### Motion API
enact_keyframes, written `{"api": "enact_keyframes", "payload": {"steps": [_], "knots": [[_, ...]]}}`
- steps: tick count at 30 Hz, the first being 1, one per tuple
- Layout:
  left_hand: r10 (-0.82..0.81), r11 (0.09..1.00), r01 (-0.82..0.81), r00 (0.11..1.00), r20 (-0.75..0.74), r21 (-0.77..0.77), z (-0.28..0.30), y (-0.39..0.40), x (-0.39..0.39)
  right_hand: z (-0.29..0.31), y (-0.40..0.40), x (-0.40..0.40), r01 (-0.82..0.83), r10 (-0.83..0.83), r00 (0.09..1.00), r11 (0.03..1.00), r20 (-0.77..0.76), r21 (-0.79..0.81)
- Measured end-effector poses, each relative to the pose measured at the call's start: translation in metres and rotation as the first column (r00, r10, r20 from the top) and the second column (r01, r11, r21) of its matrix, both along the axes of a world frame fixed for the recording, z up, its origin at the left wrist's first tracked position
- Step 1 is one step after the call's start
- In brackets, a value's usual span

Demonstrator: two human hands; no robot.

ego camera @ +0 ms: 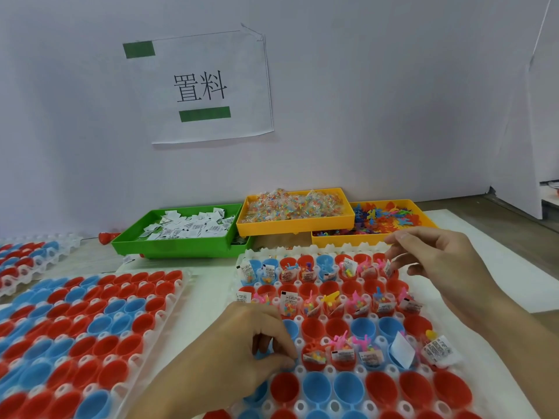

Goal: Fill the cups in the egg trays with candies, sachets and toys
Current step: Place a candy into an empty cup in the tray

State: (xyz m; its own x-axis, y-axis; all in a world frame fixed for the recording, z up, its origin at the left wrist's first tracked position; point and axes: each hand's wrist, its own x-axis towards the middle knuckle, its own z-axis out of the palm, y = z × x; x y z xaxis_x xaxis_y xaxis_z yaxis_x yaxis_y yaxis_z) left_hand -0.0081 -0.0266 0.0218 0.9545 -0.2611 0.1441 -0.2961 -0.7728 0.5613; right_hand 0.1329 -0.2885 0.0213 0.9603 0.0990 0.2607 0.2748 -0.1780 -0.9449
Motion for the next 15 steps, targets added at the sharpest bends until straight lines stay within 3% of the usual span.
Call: {"api": "enact_keyframes", "payload": {"steps": [9,15], "knots": [[0.017,0.999,-0.016,1.0,0.026,-0.049,-0.002,0.004,0.001,0.0,-0.002,0.001,0.003,-0.003,1.0,1.0,-0.004,0.01],[0.055,0.973,-0.064,0.997,-0.049,-0.221,0.012,0.011,-0.006,0.0,-0.003,0.001,-0.002,0.002,1.0,1.0,-0.01,0.027]]}}
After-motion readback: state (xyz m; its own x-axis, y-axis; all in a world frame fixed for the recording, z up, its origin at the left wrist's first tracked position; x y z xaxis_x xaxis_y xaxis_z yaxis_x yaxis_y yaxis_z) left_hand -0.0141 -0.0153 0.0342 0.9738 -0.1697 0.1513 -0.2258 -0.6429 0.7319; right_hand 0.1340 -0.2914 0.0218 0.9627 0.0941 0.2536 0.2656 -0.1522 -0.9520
